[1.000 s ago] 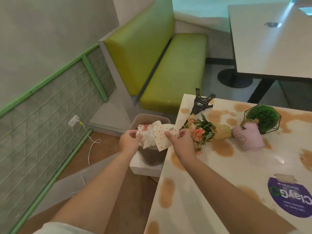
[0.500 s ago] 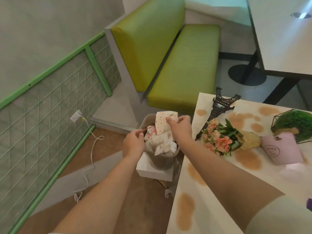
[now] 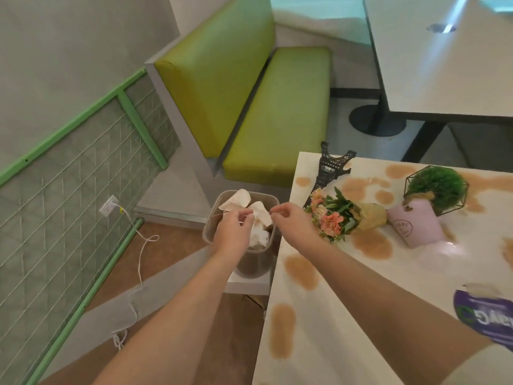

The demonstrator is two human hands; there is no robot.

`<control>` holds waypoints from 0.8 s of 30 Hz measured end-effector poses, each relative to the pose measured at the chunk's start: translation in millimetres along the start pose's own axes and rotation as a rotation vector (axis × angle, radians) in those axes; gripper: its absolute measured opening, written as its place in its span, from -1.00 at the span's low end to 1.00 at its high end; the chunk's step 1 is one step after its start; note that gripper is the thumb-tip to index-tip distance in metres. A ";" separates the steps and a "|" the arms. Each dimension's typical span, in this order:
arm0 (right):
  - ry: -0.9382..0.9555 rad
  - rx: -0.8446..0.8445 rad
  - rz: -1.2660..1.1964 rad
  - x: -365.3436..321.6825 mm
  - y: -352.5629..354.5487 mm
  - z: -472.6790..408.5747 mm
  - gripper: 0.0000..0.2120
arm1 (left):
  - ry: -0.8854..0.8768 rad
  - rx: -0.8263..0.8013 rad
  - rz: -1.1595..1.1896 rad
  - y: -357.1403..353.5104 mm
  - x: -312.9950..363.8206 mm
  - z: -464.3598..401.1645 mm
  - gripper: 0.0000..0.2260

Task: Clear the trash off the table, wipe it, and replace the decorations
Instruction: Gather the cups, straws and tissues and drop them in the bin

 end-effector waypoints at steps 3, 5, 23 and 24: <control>0.066 0.103 -0.042 -7.9 53.9 22.9 -0.88 | -0.052 -0.041 0.019 -15.6 39.9 11.2 -0.81; 0.060 0.166 -0.072 -1.7 88.8 35.4 -0.89 | -0.096 -0.064 0.033 -27.6 68.7 20.1 -0.82; -0.179 0.542 -0.037 169.6 398.4 145.7 -0.85 | -0.380 -0.490 -0.095 -295.1 287.2 183.6 -0.82; -0.192 0.554 -0.039 181.3 411.2 149.4 -0.86 | -0.387 -0.515 -0.095 -310.3 294.8 192.8 -0.80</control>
Point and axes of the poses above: each hand's wrist, its own z-axis away from the middle knuckle, its own y-axis out of the back of the hand, x = y × z, the point moved 9 cm from there along -z, towards the middle knuckle, and after that the axes turned 1 degree about -x, right-handed, at the moved point
